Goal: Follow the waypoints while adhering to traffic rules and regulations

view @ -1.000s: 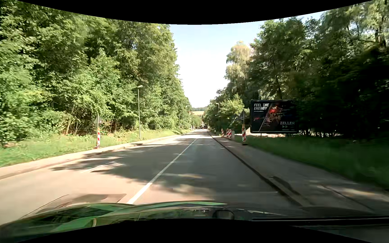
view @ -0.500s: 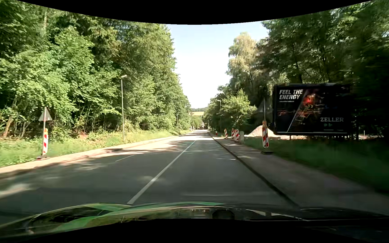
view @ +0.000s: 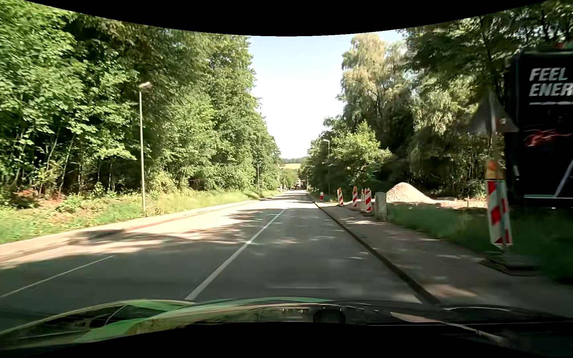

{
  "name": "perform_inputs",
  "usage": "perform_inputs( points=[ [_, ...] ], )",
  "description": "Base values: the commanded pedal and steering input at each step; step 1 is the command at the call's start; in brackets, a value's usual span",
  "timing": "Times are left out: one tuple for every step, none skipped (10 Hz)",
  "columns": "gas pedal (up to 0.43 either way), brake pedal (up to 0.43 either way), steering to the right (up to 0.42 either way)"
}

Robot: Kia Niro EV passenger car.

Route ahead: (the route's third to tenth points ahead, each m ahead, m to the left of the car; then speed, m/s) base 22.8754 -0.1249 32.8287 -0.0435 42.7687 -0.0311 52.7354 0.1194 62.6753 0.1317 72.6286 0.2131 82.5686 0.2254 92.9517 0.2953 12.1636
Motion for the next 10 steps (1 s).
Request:
perform_inputs(
  points=[
    [0.000, 0.000, -0.004],
    [0.000, 0.000, -0.004],
    [0.000, 0.000, -0.004],
    [0.000, 0.000, -0.004],
    [0.000, 0.000, -0.004],
    [0.000, 0.000, -0.004],
    [0.000, 0.000, -0.004],
    [0.000, 0.000, -0.004],
    [0.000, 0.000, -0.004],
    [0.000, 0.000, -0.004]
  ],
)
